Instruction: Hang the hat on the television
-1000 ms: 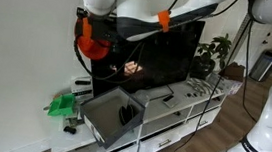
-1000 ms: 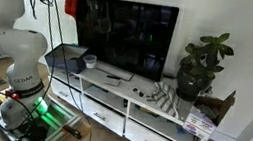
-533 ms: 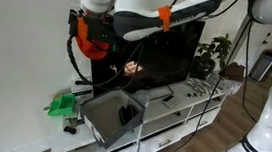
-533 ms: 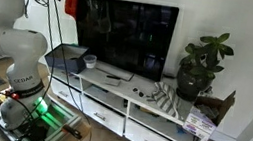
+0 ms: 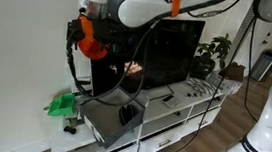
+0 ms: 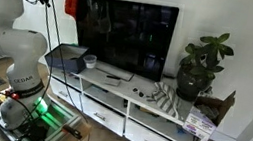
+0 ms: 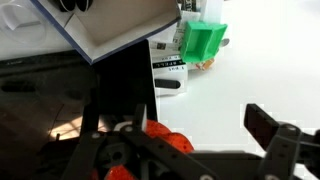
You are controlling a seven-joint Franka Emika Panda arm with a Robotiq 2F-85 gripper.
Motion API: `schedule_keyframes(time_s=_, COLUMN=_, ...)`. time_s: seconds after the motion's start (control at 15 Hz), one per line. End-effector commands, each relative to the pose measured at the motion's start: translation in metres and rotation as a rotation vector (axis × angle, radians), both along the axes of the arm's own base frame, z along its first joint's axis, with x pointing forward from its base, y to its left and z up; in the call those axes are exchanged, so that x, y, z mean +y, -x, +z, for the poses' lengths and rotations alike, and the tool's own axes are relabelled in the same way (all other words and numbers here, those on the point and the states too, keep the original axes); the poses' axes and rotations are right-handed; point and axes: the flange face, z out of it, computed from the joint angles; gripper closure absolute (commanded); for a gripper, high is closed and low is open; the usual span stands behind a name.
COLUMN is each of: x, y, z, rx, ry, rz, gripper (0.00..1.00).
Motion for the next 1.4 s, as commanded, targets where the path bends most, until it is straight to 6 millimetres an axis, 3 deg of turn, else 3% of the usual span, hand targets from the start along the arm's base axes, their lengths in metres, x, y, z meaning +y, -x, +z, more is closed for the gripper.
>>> schedule_keyframes(time_s=0.0, x=-0.044, y=0.017, z=0.002, rx=0.049, ry=0.091, rz=0.16, gripper=0.0)
schedule_keyframes(time_s=0.4, x=-0.133, y=0.033, z=-0.013, rx=0.131, ry=0.243, rz=0.329, gripper=0.0)
schedule_keyframes(time_s=0.8, x=-0.22, y=0.072, z=-0.038, rx=0.178, ry=0.309, rz=0.412, gripper=0.0)
schedule_keyframes(time_s=1.0, x=-0.261, y=0.086, z=-0.054, rx=0.148, ry=0.262, rz=0.427, gripper=0.0)
schedule_keyframes(time_s=1.07, x=-0.228, y=0.068, z=-0.047, rx=0.185, ry=0.3, rz=0.413, gripper=0.0)
schedule_keyframes(time_s=1.2, x=-0.249, y=0.076, z=-0.055, rx=0.171, ry=0.286, rz=0.417, gripper=0.0)
schedule_keyframes(time_s=1.33, x=-0.256, y=0.082, z=-0.056, rx=0.161, ry=0.283, rz=0.415, gripper=0.0)
